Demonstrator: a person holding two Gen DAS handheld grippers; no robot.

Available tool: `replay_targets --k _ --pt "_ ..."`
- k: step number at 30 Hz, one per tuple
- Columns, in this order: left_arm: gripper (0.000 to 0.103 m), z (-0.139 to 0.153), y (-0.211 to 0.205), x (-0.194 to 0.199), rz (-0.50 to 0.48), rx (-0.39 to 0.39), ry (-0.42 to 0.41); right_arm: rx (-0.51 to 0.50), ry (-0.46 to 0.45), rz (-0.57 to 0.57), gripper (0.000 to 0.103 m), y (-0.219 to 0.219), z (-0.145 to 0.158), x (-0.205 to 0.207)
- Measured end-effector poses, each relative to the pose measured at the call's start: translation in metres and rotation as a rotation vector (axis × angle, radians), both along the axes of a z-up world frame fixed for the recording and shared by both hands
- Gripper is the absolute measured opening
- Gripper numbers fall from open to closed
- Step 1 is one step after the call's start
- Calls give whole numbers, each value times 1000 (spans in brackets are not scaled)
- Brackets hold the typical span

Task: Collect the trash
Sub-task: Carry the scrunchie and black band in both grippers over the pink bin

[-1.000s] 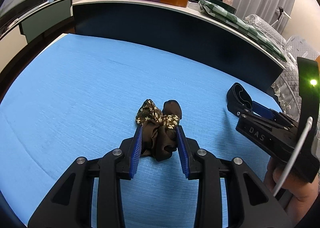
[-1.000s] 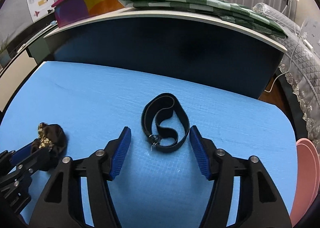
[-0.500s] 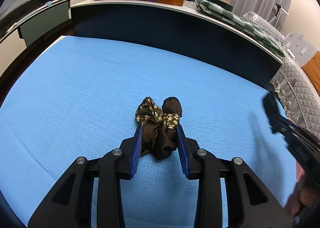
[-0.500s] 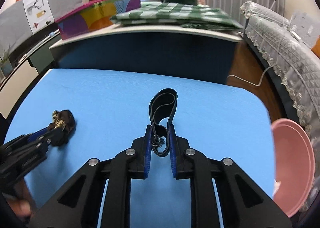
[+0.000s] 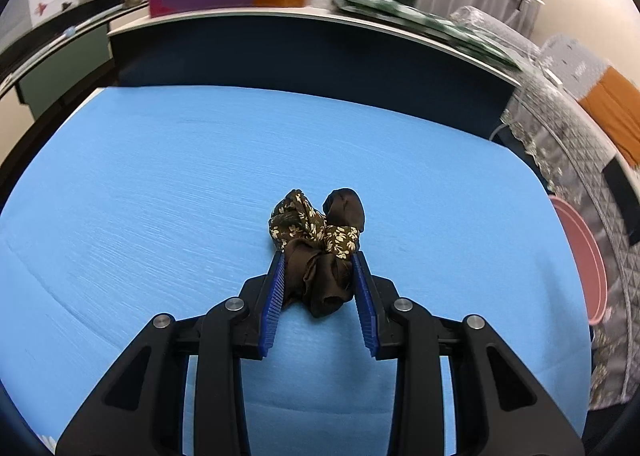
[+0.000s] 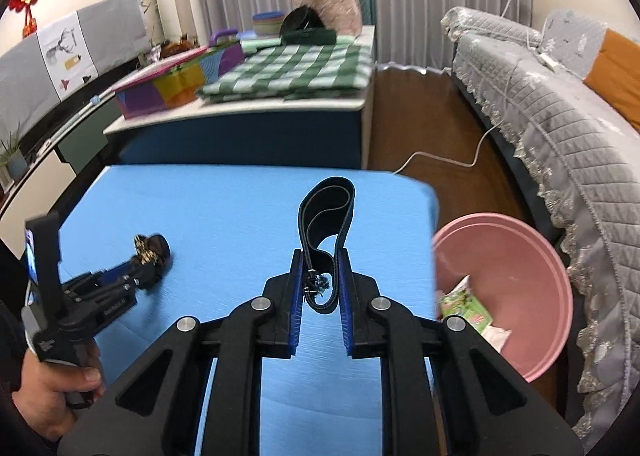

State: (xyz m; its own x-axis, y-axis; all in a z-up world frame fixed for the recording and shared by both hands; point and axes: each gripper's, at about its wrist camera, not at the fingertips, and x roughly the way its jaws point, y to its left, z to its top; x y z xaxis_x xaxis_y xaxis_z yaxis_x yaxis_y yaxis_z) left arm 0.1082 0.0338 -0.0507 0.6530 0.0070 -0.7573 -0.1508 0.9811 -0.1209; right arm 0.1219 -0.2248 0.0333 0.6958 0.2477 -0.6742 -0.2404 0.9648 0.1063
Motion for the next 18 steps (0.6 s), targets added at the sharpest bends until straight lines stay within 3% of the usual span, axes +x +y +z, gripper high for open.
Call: replay_targets --k 18 --pt "33 18 -51 -22 -142 81 -62 47 -100 -105 16 -59 8 -24"
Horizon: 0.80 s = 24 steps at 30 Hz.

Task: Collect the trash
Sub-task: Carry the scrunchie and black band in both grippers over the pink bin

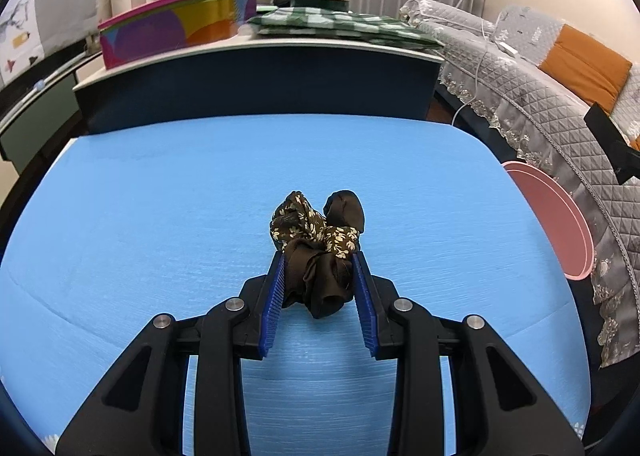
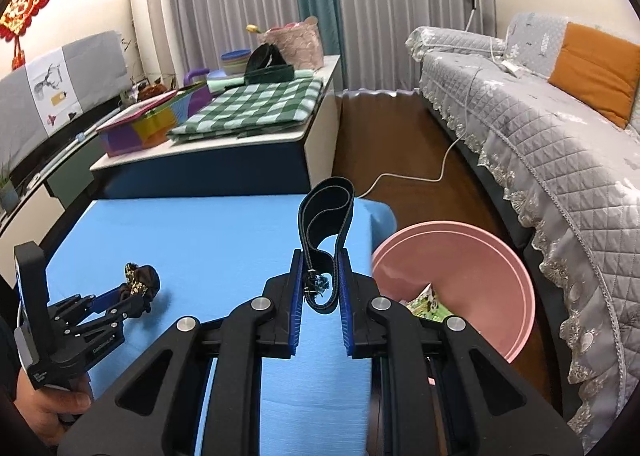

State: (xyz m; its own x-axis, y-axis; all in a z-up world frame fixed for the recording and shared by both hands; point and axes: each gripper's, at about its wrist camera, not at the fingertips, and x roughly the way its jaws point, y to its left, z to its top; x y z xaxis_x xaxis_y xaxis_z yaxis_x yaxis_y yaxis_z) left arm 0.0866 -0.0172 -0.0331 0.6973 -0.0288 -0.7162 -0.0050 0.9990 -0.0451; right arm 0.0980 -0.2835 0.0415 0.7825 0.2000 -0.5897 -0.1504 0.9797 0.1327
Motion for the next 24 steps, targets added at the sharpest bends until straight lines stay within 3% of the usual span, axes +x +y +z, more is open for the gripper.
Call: replay_targets --k 24 --pt "33 37 -56 -4 -134 8 -74 -11 -73 -167 17 -77 32 -15"
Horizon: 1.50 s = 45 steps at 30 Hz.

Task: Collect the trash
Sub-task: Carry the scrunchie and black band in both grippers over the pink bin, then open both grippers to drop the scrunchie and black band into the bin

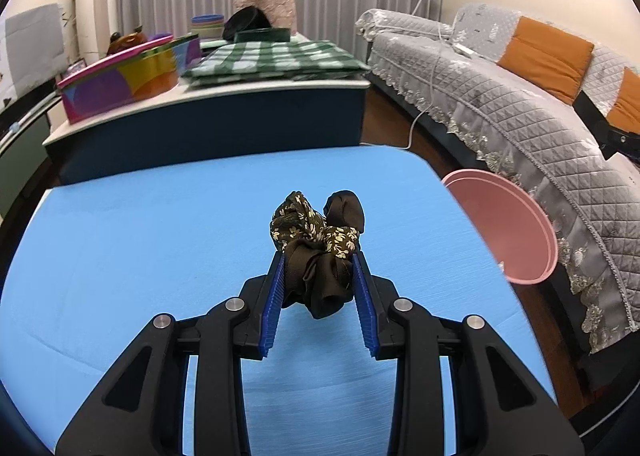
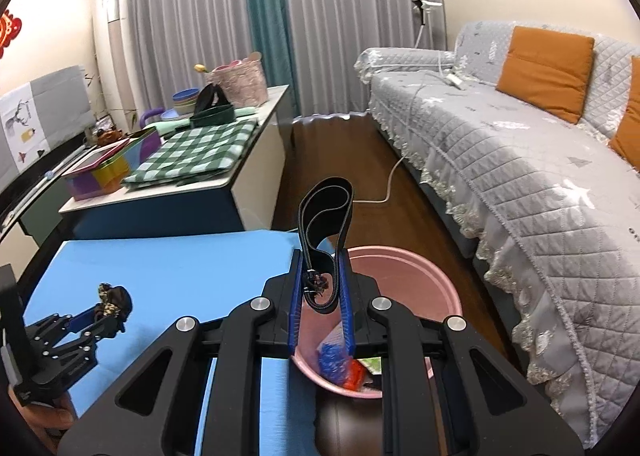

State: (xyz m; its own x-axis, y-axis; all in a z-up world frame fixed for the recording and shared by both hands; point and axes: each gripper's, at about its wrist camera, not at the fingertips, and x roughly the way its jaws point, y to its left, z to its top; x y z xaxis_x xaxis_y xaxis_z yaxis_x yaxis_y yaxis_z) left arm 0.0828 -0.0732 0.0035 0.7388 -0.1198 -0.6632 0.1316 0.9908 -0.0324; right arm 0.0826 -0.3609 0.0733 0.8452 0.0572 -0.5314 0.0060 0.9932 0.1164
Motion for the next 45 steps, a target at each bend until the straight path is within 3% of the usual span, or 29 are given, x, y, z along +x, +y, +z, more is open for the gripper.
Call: replay_targets --k 11,20,27,37,39,41,43,45 --pt "33 32 -47 24 -103 -29 -56 29 -4 -90 17 -50 7 11" --pt "33 48 -103 50 -209 -68 -92 40 8 -112 17 -65 2 24" --pt "33 43 -141 69 -292 -89 -88 65 22 -112 17 -72 -6 37" --pt "33 25 -174 89 -333 -102 -50 97 31 -98 18 -73 -13 53" --pt "33 22 -179 93 -342 -105 -42 102 31 -99 22 -74 -14 54" --pt "37 19 -184 97 -369 -114 -23 102 45 -100 38 -74 -15 58" --pt "55 17 -185 101 -376 -110 -4 85 45 -121 64 -74 -16 59" --pt "58 16 -182 101 -359 -104 -10 83 41 -136 71 -77 -16 58"
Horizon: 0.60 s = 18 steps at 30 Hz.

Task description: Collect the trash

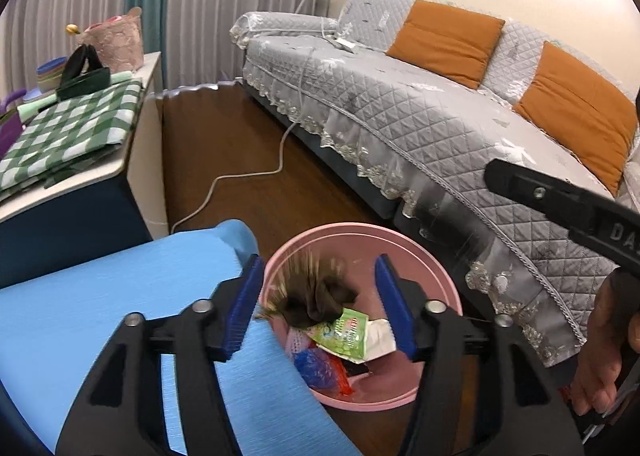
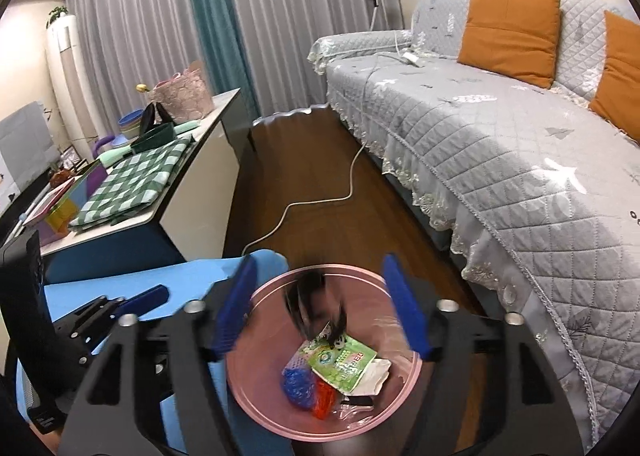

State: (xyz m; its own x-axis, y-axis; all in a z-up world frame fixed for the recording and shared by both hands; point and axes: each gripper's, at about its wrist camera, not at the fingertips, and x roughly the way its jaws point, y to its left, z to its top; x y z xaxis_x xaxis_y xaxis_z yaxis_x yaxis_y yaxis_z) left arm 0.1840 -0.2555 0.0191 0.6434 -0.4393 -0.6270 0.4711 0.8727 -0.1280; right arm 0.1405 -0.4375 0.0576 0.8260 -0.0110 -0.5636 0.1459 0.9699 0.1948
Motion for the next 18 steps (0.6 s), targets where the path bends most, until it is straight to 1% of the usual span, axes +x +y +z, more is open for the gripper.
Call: replay_targets --k 1,6,8,10,13,18 --pt "58 0 3 0 7 -3 2 2 -1 -6 75 -2 0 0" --pt "58 6 21 -6 42 -9 -3 0 0 -27 88 -4 0 -2" --pt "62 12 29 -11 53 -8 -10 -1 -2 -31 90 -3 2 -3" --pt "72 19 40 -19 73 -12 -21 -2 -7 -33 95 -2 5 -6" --pt "80 31 59 -31 100 -21 -32 -9 -16 -35 98 3 9 -11" --pt "83 48 96 -64 132 -33 -39 -11 -18 -13 98 20 12 -22"
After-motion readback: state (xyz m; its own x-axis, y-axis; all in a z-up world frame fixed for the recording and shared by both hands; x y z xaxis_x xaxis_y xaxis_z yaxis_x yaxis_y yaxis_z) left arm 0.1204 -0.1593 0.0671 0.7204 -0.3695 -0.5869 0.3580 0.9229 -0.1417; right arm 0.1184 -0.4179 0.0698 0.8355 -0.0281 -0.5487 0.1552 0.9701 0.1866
